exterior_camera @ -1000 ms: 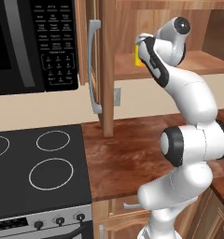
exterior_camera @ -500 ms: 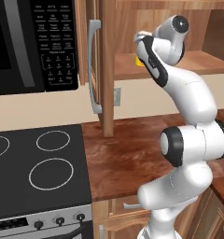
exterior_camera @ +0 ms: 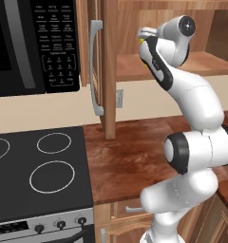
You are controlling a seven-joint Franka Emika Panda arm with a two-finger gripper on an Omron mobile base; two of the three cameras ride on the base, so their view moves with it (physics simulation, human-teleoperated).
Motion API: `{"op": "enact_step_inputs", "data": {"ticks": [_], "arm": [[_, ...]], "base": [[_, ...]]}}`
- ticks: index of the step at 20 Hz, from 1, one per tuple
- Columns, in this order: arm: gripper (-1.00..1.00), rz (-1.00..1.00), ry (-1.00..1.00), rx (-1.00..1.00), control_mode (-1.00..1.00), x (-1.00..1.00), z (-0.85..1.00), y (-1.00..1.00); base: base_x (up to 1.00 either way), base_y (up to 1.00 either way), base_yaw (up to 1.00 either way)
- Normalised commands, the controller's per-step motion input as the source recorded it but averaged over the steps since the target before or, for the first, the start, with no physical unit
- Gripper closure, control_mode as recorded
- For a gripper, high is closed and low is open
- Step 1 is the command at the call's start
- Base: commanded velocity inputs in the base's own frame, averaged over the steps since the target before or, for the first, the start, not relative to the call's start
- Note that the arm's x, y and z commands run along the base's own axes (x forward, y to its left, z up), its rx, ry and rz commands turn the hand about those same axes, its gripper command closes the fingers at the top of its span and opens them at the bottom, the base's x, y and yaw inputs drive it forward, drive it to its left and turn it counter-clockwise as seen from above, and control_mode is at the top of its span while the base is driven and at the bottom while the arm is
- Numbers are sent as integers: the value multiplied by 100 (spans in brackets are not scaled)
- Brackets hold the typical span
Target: Open the cabinet directly in front. Then move the beer and the cup to the dining counter with the candle on it.
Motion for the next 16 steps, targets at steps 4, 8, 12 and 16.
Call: {"op": "enact_step_inputs", "data": {"ticks": [4, 8, 12, 16], "arm": [[100, 0, -48, 0, -100, -29, 9, 0], [100, 0, -6, 0, -100, -2, 0, 0], [100, 0, 0, 0, -100, -28, 2, -2], [100, -2, 0, 5, -100, -90, 35, -22]], "base": [[0, 0, 0], [0, 0, 0], [0, 0, 0], [0, 0, 0]]}}
